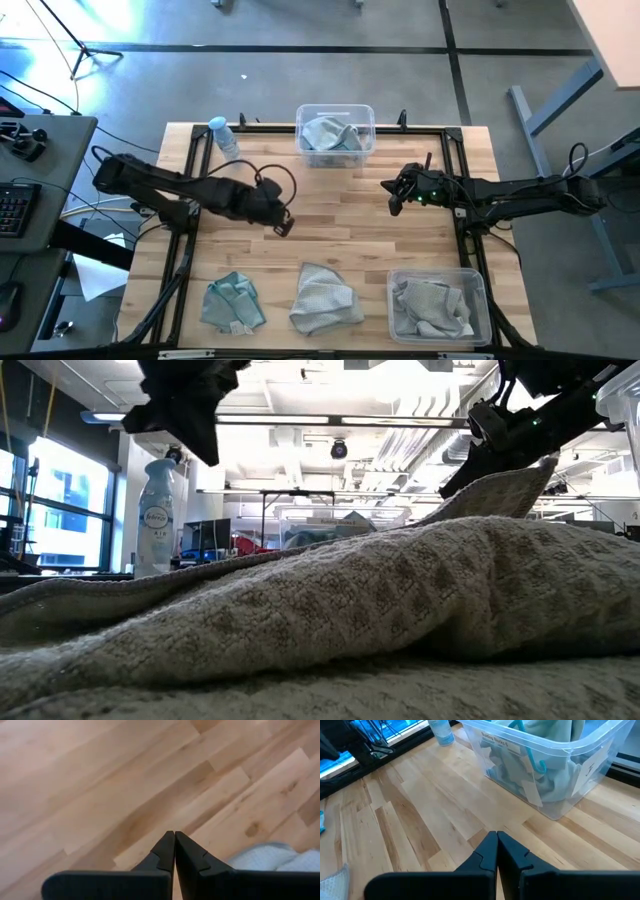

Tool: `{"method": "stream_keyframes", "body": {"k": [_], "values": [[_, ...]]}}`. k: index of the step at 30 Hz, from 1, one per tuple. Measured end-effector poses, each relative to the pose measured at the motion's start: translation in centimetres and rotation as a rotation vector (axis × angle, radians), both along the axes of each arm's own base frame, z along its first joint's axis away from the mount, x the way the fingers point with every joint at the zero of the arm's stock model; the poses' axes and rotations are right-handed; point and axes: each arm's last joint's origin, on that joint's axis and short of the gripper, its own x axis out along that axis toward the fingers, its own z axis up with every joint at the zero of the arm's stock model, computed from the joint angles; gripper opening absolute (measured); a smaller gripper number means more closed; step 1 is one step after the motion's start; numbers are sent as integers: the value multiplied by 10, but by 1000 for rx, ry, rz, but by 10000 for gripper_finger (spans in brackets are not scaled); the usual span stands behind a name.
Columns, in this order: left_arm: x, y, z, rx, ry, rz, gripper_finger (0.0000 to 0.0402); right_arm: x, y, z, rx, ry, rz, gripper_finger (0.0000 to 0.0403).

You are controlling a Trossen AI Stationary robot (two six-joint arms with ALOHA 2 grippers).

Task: Sort microfiber towel by color & place in baskets
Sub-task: Put the gray towel into the bottom transparent bin

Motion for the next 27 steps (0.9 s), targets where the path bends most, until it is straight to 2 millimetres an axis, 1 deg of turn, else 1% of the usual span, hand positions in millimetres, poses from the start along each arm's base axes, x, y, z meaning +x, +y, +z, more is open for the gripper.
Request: {"method": "stream_keyframes", "body": {"k": [5,12,18,24,27], "values": [[-3,-9,-5,-14,1,16,0,0,0,0,0,0,0,0],[-5,-19,-4,-12,-23,29,0,0,0,0,6,-2,-3,0],[-6,-24,-4,7,-14,-18,0,0,1,0,16,-2,28,0],[-7,-26,-4,45,9,-99,0,2,4,0,52,-3,136,0],[-7,-27,-4,83,37,-184,0,5,14,10,-21,13,262,0]]}}
